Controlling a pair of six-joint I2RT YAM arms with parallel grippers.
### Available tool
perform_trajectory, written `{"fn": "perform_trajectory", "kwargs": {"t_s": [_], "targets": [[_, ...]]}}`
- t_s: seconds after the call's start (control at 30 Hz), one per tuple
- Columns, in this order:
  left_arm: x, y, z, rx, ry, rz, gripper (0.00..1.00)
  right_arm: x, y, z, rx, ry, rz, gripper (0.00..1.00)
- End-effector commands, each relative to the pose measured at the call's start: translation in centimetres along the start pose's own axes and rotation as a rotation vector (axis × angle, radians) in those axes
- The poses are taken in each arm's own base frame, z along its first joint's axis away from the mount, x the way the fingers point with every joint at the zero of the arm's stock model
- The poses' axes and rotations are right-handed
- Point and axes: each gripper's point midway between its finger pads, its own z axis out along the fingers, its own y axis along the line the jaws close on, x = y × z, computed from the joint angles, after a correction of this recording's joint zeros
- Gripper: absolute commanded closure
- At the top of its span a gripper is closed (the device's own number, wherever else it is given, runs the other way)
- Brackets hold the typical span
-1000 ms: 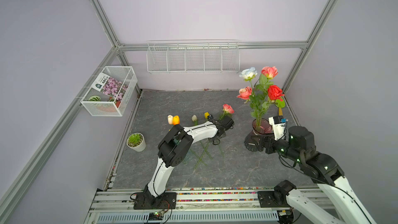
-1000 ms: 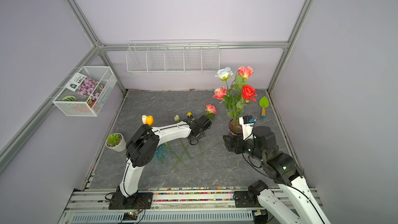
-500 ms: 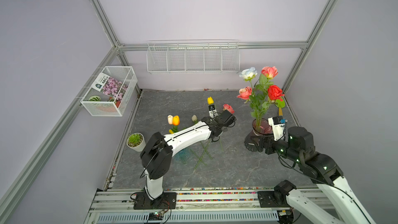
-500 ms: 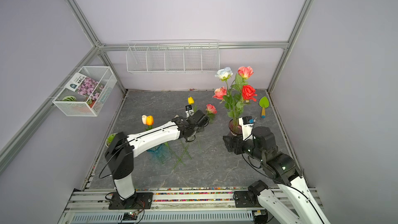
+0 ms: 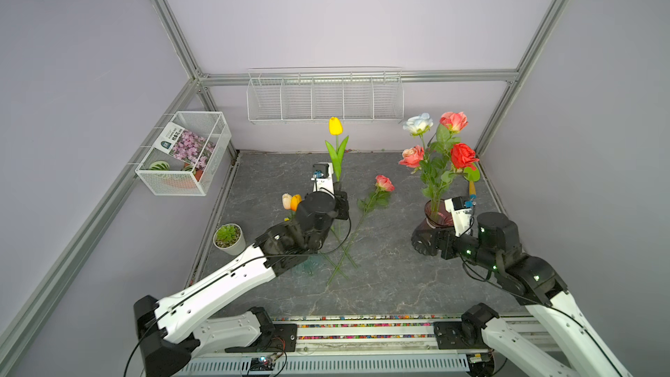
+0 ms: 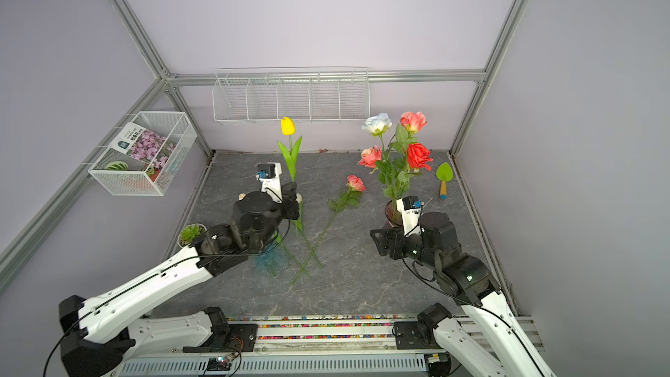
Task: Arrange the flowers in different vases according to their variety
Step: Pick up the flower at the center of the board, then insert the flower into the vase.
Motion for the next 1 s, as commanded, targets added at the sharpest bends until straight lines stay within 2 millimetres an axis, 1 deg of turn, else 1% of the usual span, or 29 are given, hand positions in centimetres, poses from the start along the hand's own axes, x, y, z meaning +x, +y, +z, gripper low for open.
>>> {"fn": "perform_trajectory", "kwargs": {"t_s": [0.0, 0.17, 0.3, 0.4, 0.47, 0.57, 0.7, 0.83, 0.97], "targets": [[-2.4, 0.1, -2.0, 0.054, -0.102, 0.119, 1.00, -0.2, 0.5, 0.6, -0.036, -0.004, 0.017, 0.16], [-3.3, 2.9, -5.1, 0.012, -0.218, 0.129, 1.00, -0.2, 1.0, 0.9, -0.064, 0.002, 0.024, 0.16], [-3.5, 4.4, -7.3, 0.017, -0.284, 0.106, 1.00, -0.2, 1.1, 1.2, -0.063, 0.009, 0.025, 0.16], [-2.9, 5.9, -8.4, -0.013, -0.301, 0.116, 1.00, -0.1, 1.3, 1.5, -0.063, 0.022, 0.019, 0.16], [-2.4, 7.1, -9.2, -0.043, -0.304, 0.097, 1.00, 0.0, 1.3, 1.7, -0.049, 0.027, 0.010, 0.16], [-1.8, 8.4, -10.1, -0.067, -0.322, 0.070, 1.00, 0.1, 1.3, 2.2, -0.045, 0.036, 0.005, 0.16], [-0.2, 8.9, -10.2, -0.063, -0.332, 0.049, 1.00, 0.3, 1.8, 3.0, -0.047, 0.049, -0.010, 0.16], [2.3, 9.0, -8.8, -0.080, -0.304, 0.034, 1.00, 0.6, 2.3, 3.9, -0.046, 0.068, -0.026, 0.16], [5.1, 8.2, -7.2, -0.054, -0.263, 0.016, 1.00, 0.8, 2.7, 4.5, -0.043, 0.085, -0.035, 0.16]]}}
